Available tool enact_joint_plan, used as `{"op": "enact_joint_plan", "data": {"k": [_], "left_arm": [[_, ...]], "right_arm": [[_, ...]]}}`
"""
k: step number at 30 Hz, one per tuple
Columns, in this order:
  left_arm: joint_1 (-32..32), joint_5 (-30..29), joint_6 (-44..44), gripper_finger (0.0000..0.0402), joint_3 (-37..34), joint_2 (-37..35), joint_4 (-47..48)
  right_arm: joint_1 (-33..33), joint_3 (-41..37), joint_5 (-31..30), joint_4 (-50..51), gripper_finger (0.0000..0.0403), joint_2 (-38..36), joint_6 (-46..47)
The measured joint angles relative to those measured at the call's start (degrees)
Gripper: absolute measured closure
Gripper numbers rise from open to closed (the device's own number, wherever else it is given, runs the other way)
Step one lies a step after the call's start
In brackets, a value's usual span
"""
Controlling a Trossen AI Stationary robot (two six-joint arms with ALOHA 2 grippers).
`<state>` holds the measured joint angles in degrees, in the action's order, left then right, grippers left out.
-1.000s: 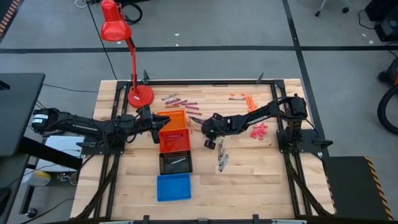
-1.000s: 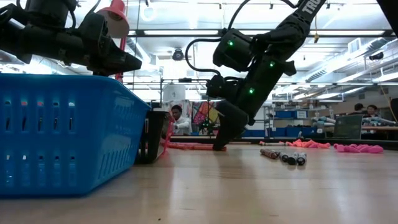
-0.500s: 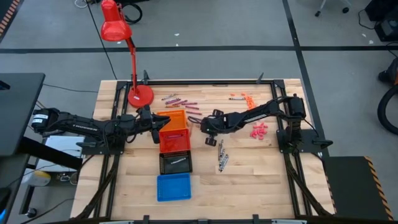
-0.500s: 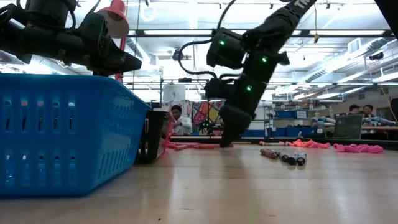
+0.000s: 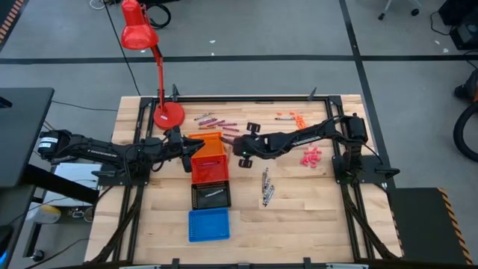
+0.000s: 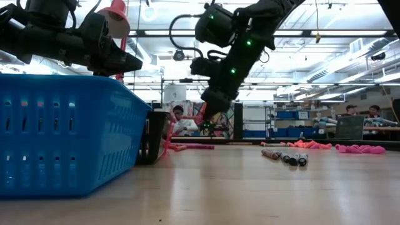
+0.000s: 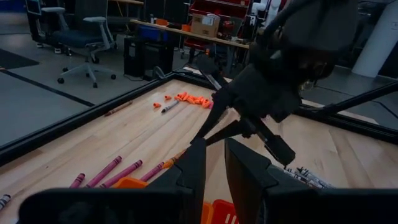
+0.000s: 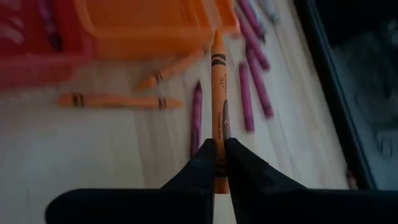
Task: Sort crayons
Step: Put the orange crayon into the orange basket
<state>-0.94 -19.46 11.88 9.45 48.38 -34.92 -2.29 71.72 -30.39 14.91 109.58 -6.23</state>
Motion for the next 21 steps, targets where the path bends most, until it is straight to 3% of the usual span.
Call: {"op": "enact_joint_plan", "data": {"k": [10,21], "left_arm": [[0.0,0.0,0.0,0.0331,0.0,0.0,0.0],[0.0,0.0,0.0,0.0331,0.0,0.0,-0.2]], "right_arm": [[0.0,0.1,11.3,-13.2,0.0369,0.0,-15.4],[-3.1,0.1,26.5,-23.6,0.0369,0.0,-20.6]]}}
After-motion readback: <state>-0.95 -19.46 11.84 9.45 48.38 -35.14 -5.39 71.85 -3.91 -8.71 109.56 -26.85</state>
